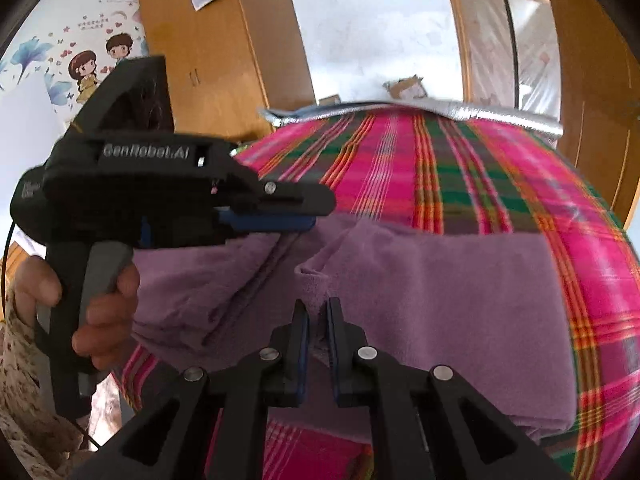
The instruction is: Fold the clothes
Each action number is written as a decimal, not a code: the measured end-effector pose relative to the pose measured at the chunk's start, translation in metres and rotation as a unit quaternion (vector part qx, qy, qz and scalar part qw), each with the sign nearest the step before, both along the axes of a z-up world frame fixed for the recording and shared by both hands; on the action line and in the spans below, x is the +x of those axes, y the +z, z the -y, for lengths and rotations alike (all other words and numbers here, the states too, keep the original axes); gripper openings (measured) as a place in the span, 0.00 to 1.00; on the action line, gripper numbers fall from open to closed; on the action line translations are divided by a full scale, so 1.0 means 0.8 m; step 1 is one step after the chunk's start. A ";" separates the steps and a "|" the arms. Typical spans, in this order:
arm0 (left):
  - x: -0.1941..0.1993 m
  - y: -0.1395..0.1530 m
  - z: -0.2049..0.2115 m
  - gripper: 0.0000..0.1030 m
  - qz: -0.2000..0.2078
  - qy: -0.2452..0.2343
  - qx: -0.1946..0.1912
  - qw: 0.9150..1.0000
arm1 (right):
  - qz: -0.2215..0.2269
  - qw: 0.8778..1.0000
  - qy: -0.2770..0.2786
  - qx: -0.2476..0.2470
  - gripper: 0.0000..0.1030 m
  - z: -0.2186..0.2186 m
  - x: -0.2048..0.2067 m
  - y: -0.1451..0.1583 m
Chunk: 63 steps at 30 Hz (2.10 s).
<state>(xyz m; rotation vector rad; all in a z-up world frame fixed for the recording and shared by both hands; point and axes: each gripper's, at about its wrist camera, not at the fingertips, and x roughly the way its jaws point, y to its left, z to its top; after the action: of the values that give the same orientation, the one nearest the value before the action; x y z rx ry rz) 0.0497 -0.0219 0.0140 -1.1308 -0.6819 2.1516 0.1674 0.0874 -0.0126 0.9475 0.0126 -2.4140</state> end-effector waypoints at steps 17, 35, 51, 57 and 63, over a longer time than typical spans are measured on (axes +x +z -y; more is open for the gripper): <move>0.004 0.014 -0.028 0.25 -0.014 -0.013 -0.024 1.000 | 0.009 1.000 0.007 -0.013 0.14 -0.048 0.019 0.022; 0.009 -0.016 -0.073 0.25 0.031 -0.045 -0.065 0.996 | 0.023 0.983 -0.169 0.061 0.21 -0.166 0.008 -0.011; 0.019 -0.026 -0.067 0.25 0.051 -0.043 -0.069 0.995 | -0.030 0.987 -0.139 0.078 0.26 -0.145 0.037 -0.008; 0.017 -0.030 -0.062 0.25 0.064 -0.035 -0.054 0.996 | -0.019 0.987 -0.131 0.089 0.42 -0.140 0.042 -0.023; 0.017 -0.031 -0.062 0.25 0.065 -0.031 -0.055 0.996 | -0.005 0.986 -0.151 0.064 0.46 -0.142 0.031 -0.027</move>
<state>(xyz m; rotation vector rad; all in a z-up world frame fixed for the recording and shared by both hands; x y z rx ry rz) 0.0629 0.0277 -0.0112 -1.3435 -0.5816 2.0981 0.1925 0.2014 -0.0340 1.0595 0.0313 -2.7241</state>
